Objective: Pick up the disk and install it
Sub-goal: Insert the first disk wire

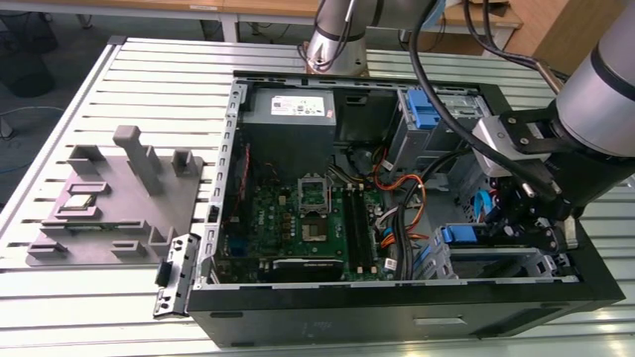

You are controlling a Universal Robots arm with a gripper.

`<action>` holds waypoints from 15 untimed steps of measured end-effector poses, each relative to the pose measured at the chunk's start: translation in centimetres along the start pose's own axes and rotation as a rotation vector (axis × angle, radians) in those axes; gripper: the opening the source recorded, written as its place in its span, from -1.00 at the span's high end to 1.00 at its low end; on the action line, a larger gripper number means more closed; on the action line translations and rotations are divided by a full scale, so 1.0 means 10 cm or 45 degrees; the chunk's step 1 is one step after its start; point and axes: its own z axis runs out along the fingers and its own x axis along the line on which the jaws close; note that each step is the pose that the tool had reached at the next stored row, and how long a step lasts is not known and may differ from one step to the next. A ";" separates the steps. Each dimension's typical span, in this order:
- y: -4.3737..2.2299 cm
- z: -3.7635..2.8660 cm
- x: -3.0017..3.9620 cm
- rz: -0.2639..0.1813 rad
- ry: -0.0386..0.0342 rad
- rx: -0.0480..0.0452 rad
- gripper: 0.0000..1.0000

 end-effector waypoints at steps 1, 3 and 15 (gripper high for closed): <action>-0.001 -0.009 -0.001 0.000 -0.0006 0.000 0.53; -0.004 -0.044 -0.003 0.000 -0.0006 0.000 0.53; -0.020 -0.206 -0.012 0.000 -0.0009 0.000 0.53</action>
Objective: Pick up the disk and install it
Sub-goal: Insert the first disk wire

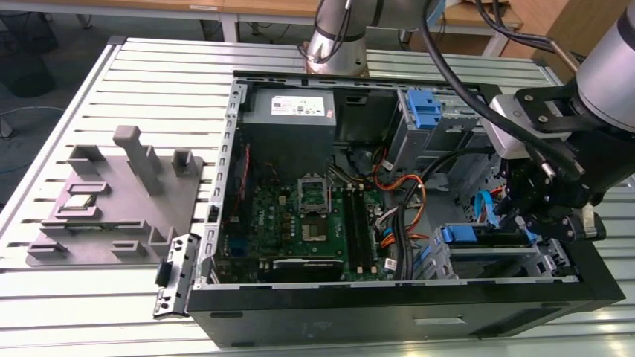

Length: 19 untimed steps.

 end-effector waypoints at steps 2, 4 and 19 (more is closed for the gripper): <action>-0.002 -0.001 0.000 0.000 0.0002 -0.001 0.53; -0.007 0.003 0.001 0.002 -0.0010 -0.035 0.53; -0.012 0.027 0.001 0.146 0.0055 -0.072 0.53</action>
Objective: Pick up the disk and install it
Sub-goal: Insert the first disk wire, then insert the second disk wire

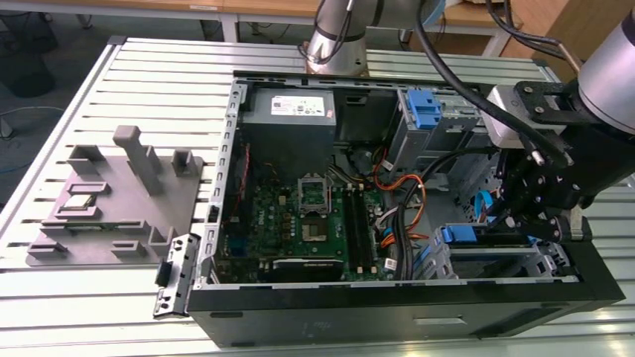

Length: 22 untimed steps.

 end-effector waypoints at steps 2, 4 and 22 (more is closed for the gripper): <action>-0.019 0.001 -0.004 0.013 0.0006 0.001 0.53; -0.053 0.004 -0.007 0.018 0.0006 0.001 0.53; -0.127 -0.033 -0.017 0.030 0.0017 -0.001 0.53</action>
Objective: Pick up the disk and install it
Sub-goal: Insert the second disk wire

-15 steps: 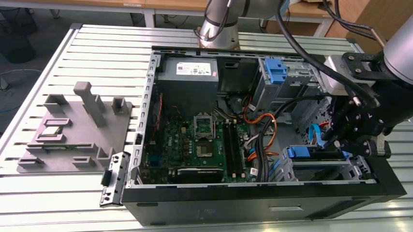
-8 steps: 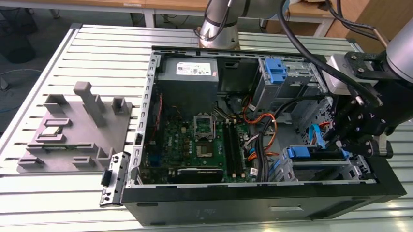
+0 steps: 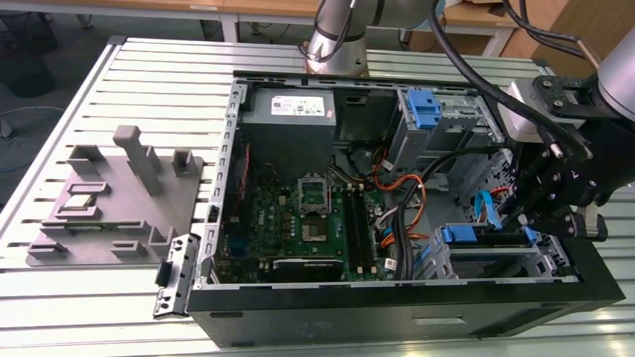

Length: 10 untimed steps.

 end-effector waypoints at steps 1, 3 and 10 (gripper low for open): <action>-0.001 0.000 -0.003 0.000 0.0001 0.000 0.53; -0.001 0.001 -0.016 0.000 -0.0001 0.000 0.53; -0.022 0.006 -0.063 0.000 -0.0002 0.000 0.53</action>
